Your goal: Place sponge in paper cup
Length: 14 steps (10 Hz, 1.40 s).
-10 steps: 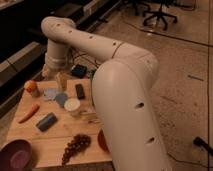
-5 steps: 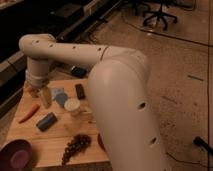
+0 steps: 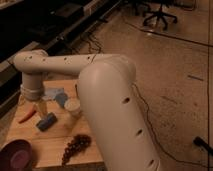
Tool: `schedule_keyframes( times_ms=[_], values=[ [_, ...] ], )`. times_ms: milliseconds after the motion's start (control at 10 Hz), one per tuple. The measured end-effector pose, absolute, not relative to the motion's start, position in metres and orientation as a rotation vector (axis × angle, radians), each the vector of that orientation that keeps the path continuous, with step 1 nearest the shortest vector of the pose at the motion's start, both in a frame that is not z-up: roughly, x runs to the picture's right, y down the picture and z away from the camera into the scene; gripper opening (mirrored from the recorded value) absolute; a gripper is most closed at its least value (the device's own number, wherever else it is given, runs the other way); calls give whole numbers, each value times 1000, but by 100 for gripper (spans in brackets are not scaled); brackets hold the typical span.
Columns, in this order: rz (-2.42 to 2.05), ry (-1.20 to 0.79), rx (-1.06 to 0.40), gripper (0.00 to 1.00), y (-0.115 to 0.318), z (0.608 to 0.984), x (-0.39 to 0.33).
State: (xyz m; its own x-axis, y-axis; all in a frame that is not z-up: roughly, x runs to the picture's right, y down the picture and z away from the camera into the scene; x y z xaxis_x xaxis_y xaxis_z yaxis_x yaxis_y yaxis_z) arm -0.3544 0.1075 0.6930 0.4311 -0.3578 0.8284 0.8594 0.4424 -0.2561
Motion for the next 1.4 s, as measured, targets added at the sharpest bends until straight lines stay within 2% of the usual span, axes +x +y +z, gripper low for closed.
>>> schedule_keyframes(
  times_ms=[500, 1000, 1200, 1400],
  values=[
    [-798, -648, -862, 80, 151, 726, -348],
    [-752, -513, -829, 80, 168, 740, -335],
    [-748, -512, -819, 80, 174, 748, -332],
    [-708, -607, -828, 80, 182, 760, -329]
  ],
)
